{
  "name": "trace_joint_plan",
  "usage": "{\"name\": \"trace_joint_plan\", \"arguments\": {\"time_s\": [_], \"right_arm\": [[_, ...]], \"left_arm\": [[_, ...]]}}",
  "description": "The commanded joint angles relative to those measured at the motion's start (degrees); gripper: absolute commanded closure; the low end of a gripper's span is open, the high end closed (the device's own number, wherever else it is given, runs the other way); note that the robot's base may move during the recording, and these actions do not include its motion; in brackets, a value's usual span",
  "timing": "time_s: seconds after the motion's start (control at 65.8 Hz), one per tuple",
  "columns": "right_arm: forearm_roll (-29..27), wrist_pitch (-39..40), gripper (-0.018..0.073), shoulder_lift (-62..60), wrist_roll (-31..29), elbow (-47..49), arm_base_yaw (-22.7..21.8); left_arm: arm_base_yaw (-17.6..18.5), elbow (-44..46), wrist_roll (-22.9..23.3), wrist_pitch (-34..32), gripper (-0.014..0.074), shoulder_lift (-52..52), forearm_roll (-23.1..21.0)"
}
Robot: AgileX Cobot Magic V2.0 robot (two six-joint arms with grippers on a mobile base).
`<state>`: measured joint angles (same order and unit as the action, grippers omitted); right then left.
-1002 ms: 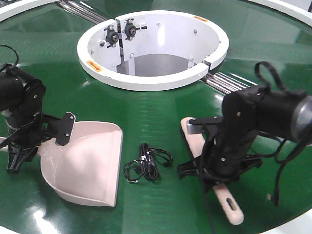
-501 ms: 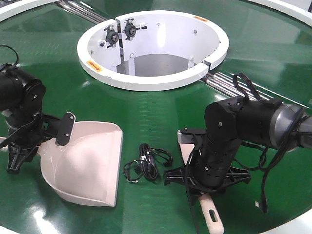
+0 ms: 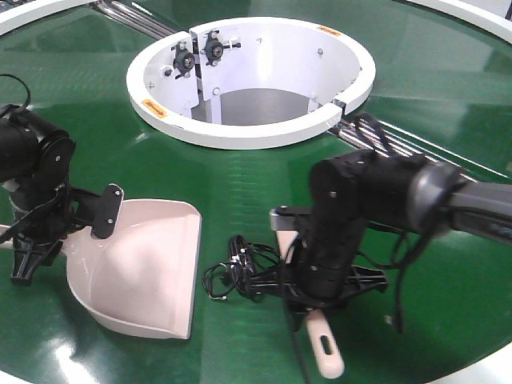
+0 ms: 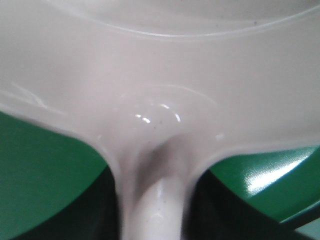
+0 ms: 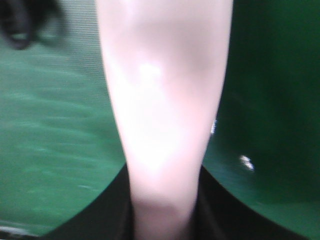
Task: Clean and inspect green conveyor with broom and dustpan
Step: 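Sweep the black cable into the dustpan with the brush in the right gripper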
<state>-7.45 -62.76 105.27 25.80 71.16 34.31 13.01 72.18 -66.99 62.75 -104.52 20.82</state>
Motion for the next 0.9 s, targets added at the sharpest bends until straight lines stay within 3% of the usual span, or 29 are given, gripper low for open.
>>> {"name": "trace_joint_plan", "arguments": {"time_s": [0.0, 0.243, 0.562, 0.699, 0.881], "right_arm": [[-0.64, -3.36, 0.0564, 0.60, 0.00, 5.27, 1.65], [-2.40, -8.67, 0.0564, 8.40, -0.32, 15.71, 6.77], [-7.43, -11.23, 0.0564, 19.09, -1.20, 38.05, 14.02], [-9.26, -11.23, 0.0564, 22.16, -1.20, 46.43, 15.60], [-9.03, -11.23, 0.0564, 22.44, -0.58, 48.57, 15.75]], "left_arm": [[0.41, 1.63, -0.09, 0.10, 0.0603, 2.36, 0.34], [0.41, 1.63, -0.09, 0.10, 0.0603, 2.36, 0.34], [0.41, 1.63, -0.09, 0.10, 0.0603, 2.36, 0.34], [0.41, 1.63, -0.09, 0.10, 0.0603, 2.36, 0.34], [0.41, 1.63, -0.09, 0.10, 0.0603, 2.36, 0.34]]}}
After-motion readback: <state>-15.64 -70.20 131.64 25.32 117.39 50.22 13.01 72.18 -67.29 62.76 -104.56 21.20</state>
